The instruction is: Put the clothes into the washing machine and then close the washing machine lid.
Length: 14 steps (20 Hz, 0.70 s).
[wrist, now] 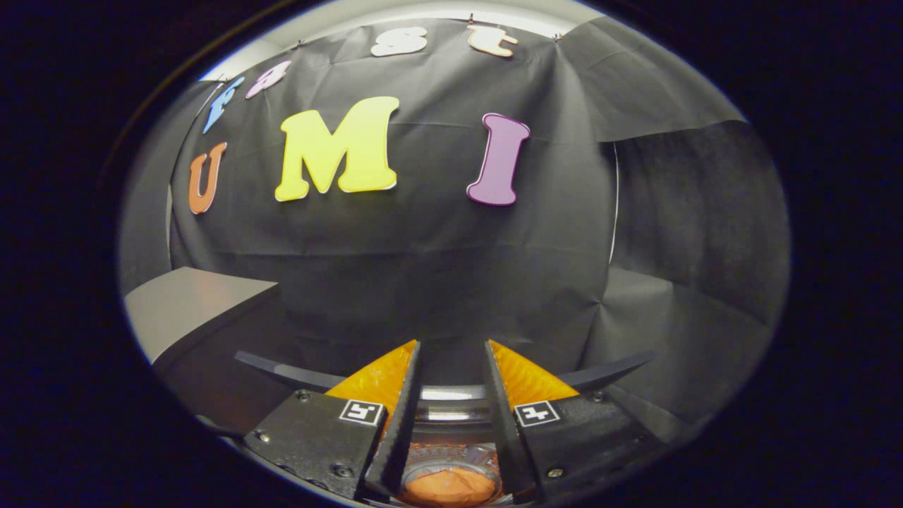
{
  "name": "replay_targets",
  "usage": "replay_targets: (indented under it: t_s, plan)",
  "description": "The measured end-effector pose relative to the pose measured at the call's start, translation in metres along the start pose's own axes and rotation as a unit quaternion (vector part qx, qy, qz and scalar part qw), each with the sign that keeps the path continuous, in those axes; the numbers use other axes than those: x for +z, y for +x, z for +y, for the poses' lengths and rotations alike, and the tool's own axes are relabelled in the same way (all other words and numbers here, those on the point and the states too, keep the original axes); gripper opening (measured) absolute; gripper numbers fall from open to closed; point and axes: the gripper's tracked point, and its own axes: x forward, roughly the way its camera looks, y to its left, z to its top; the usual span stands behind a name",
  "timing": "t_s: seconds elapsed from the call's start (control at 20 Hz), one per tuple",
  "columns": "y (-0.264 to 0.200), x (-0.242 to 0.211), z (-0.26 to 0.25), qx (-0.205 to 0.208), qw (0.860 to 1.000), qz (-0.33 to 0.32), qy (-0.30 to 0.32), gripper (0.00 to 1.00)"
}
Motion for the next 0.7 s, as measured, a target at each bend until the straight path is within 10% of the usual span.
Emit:
replay_targets:
  t_s: [0.7]
  plan:
    - [-0.022,-0.048,-0.004,0.001,0.998,0.048,-0.037,0.56]
